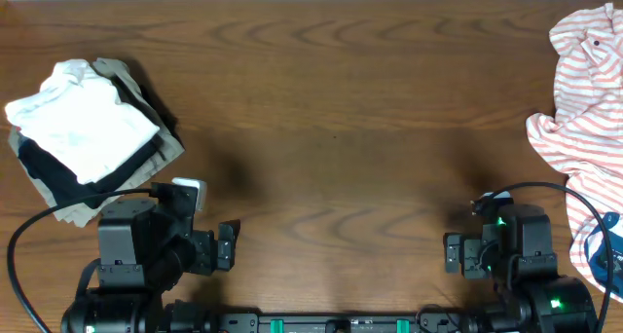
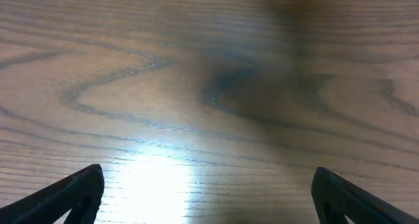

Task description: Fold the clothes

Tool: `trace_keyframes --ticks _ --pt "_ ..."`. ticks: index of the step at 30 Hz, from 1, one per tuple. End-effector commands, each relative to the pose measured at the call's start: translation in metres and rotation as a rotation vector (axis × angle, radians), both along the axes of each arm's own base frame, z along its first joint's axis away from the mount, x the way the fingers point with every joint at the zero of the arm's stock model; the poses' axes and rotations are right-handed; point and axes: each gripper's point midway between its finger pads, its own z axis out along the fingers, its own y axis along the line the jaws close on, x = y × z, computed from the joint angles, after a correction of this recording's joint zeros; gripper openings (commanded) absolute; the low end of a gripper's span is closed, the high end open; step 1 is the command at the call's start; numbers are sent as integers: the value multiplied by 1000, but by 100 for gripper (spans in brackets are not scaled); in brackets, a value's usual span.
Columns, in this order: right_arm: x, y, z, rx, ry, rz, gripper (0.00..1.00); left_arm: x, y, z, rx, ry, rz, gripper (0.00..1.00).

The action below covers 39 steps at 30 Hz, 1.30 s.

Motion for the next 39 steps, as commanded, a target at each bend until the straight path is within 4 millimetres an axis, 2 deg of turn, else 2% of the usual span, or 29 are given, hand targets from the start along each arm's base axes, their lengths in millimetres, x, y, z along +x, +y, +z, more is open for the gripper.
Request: trace_keyframes --ticks 1,6,10,18,22,24,28,39 --pt "-1 3 2 13 -22 4 99 -1 1 0 0 0 8 98" --pt "3 5 19 36 -136 14 99 -1 1 0 0 0 8 98" --pt "31 8 56 -59 -472 161 99 -1 1 0 0 0 8 98" --pt "64 13 97 -166 -965 223 99 -1 1 0 0 0 8 98" --pt "75 16 96 -257 -1068 273 99 -1 1 0 0 0 8 98" --pt "79 16 89 -266 -1087 275 99 -1 1 0 0 0 8 98" --pt "83 17 51 -258 -1003 287 99 -1 1 0 0 0 8 98" --pt "84 16 54 -220 -1013 257 99 -1 1 0 0 0 8 98"
